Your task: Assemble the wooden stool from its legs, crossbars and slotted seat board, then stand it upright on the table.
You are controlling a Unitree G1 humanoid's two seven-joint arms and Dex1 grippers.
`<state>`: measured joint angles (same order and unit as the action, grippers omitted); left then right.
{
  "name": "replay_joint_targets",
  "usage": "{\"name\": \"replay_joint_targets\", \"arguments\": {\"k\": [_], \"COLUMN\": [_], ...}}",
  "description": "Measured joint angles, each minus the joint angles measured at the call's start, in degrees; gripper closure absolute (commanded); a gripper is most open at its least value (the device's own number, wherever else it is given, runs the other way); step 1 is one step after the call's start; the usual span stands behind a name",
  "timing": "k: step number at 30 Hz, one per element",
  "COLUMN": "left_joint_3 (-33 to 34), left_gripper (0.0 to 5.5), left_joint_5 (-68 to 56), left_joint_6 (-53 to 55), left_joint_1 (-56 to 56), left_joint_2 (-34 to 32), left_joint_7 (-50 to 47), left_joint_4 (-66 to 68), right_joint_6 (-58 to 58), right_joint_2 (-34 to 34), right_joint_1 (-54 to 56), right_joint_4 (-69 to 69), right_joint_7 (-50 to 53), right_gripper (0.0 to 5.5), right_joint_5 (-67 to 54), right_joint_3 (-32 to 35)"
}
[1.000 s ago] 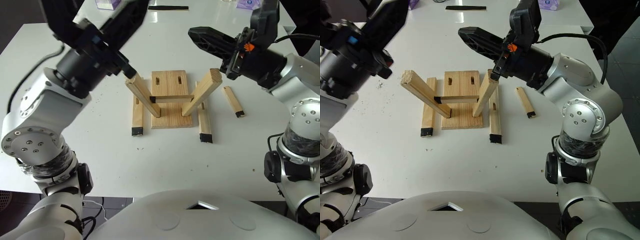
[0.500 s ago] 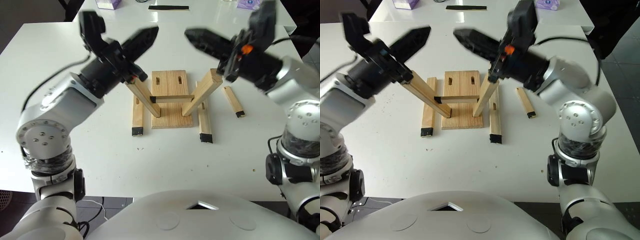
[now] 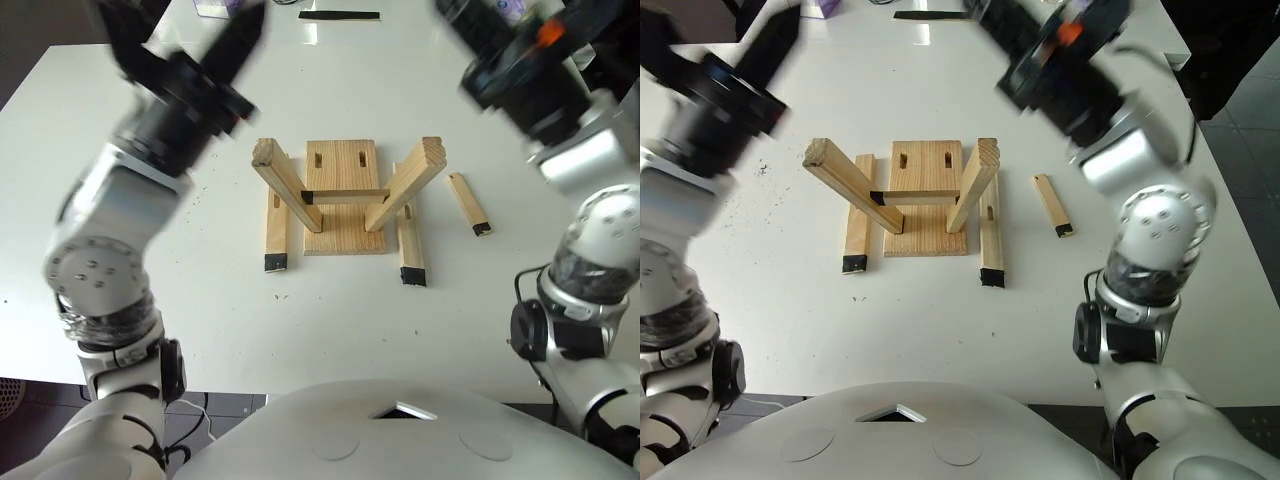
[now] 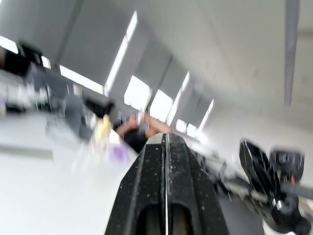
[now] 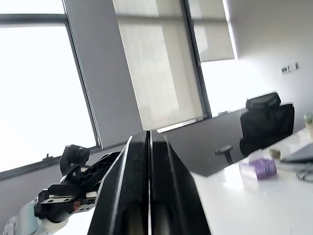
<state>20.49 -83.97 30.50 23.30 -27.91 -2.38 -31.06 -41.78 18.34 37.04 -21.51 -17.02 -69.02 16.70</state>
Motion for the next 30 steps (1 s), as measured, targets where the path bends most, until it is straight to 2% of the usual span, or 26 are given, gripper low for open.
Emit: {"name": "replay_joint_targets", "arguments": {"k": [3, 7, 10, 18, 22, 26, 30], "left_joint_3": [3.07, 0.23, -2.74, -4.62, -5.40, -9.19, -13.77], "left_gripper": [5.50, 5.50, 5.50, 5.50, 5.50, 5.50, 5.50], "left_joint_5": [6.04, 20.98, 30.29, 45.24, 49.91, 55.38, 56.82], "left_joint_6": [-1.72, -2.73, -4.33, -9.18, -10.35, -11.27, -11.20], "left_joint_1": [-0.22, -6.79, -12.36, -22.73, -26.34, -29.09, -29.78], "left_joint_2": [-2.63, -2.57, 0.88, 11.37, 15.38, 17.51, 17.05], "left_joint_7": [-0.55, -2.07, -2.46, -7.21, -8.72, -8.47, -2.07], "left_joint_4": [3.83, 10.37, 13.38, 14.50, 13.09, 10.97, 8.66], "right_joint_6": [2.36, 7.96, 10.50, 14.99, 15.54, 15.73, 13.55], "right_joint_2": [1.24, 1.32, 0.76, 3.33, 3.81, 2.03, 1.54], "right_joint_1": [0.73, -2.91, -6.39, -16.76, -24.40, -26.36, -29.78], "right_joint_4": [4.40, 8.90, 11.69, 17.64, 16.00, 11.75, 2.98], "right_joint_7": [0.79, 1.01, 2.25, 6.75, 6.78, 6.73, 1.28], "right_gripper": [5.47, 5.47, 5.47, 5.47, 5.47, 5.47, 5.47], "right_joint_5": [4.34, 16.74, 24.96, 44.89, 49.21, 50.98, 48.21], "right_joint_3": [0.85, -3.18, -6.04, -10.16, -11.16, -13.01, -17.04]}}
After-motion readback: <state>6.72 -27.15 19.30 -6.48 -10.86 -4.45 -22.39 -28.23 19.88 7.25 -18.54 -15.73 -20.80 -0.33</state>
